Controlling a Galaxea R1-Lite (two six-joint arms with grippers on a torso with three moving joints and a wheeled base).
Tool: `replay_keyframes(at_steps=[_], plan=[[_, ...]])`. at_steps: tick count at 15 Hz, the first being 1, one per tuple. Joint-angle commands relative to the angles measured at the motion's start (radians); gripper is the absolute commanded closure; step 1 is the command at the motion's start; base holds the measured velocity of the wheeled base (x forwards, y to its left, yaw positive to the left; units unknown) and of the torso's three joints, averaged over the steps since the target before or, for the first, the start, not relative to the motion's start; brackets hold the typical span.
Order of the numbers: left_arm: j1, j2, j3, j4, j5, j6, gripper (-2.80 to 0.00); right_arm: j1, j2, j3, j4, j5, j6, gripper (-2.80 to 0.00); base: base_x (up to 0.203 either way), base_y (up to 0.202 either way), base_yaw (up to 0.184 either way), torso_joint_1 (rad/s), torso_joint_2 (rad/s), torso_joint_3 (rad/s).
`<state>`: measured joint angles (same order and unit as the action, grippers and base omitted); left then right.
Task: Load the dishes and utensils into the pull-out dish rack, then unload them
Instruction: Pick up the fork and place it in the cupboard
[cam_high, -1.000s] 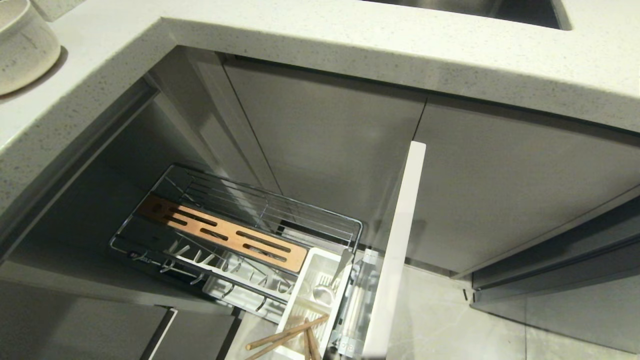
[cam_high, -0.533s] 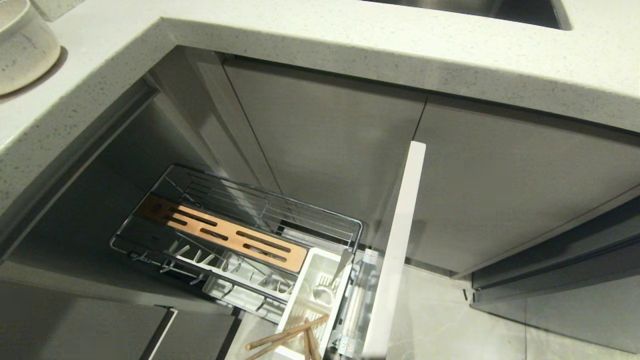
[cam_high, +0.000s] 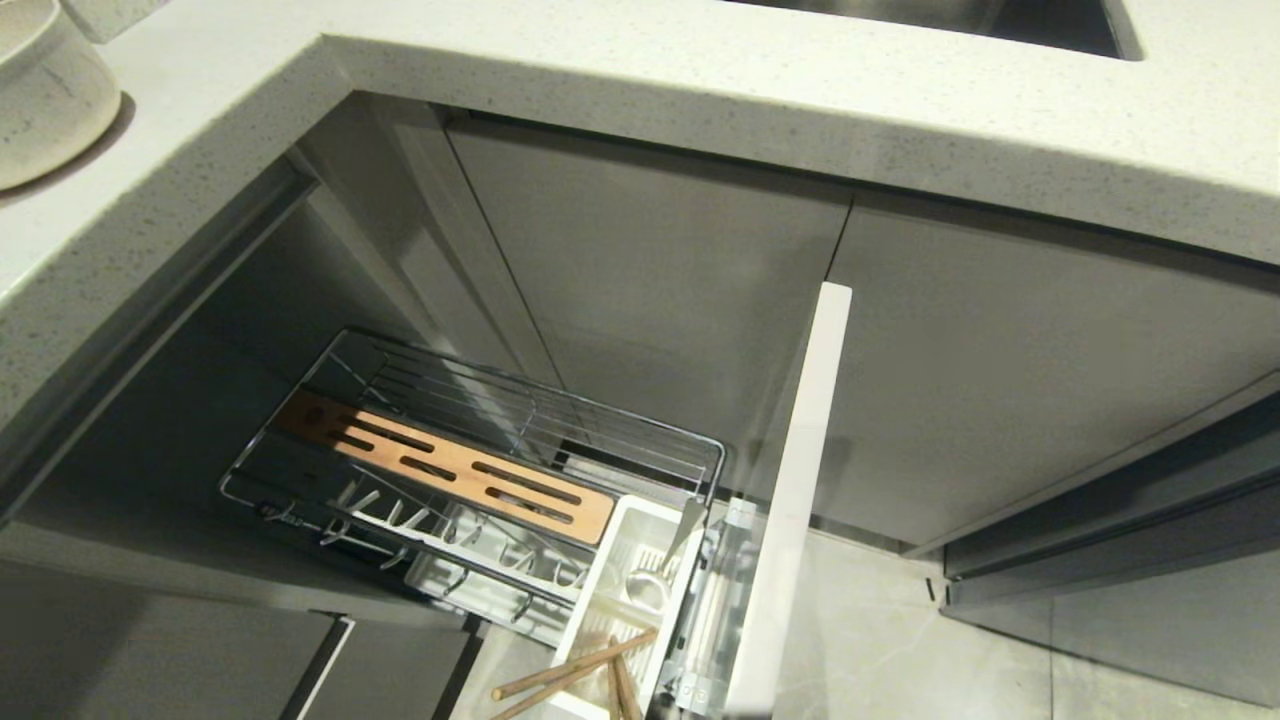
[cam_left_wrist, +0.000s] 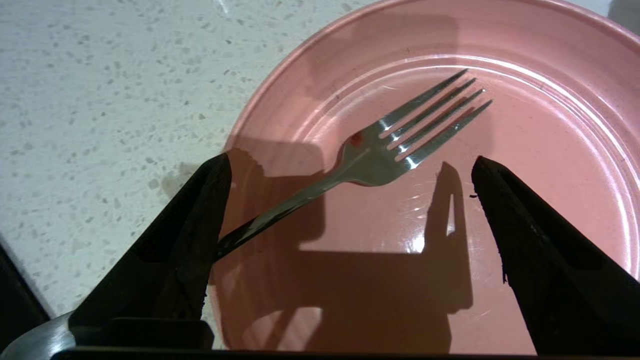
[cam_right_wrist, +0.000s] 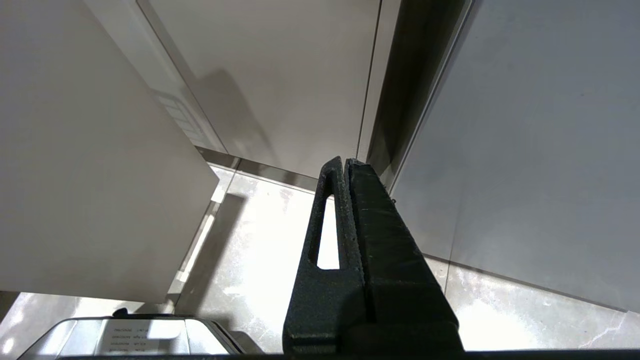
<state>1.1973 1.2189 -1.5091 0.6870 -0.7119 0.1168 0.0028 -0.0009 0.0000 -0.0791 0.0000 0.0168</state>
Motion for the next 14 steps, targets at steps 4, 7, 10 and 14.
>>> replay_keyframes(at_steps=[4, 7, 10, 14], plan=[[-0.028, -0.025, 0.021, 0.011, -0.015, 0.004, -2.8, 0.0, 0.001, 0.026, -0.001, 0.0, 0.0, 0.0, 0.0, 0.0, 0.0, 0.0, 0.0, 0.0], [-0.051, -0.06, 0.031, 0.06, -0.015, 0.012, -2.8, 0.0, 0.001, 0.026, -0.001, 0.0, 0.0, 0.0, 0.0, 0.0, 0.0, 0.0, 0.0, 0.0], [-0.061, -0.087, 0.023, 0.112, -0.017, 0.05, -2.8, 0.0, 0.001, 0.026, -0.001, 0.0, 0.0, 0.0, 0.0, 0.0, 0.0, 0.0, 0.0, 0.0], [-0.07, -0.108, 0.024, 0.121, -0.015, 0.052, -2.8, 0.0, 0.001, 0.026, -0.001, 0.0, 0.0, 0.0, 0.0, 0.0, 0.0, 0.0, 0.0, 0.0]])
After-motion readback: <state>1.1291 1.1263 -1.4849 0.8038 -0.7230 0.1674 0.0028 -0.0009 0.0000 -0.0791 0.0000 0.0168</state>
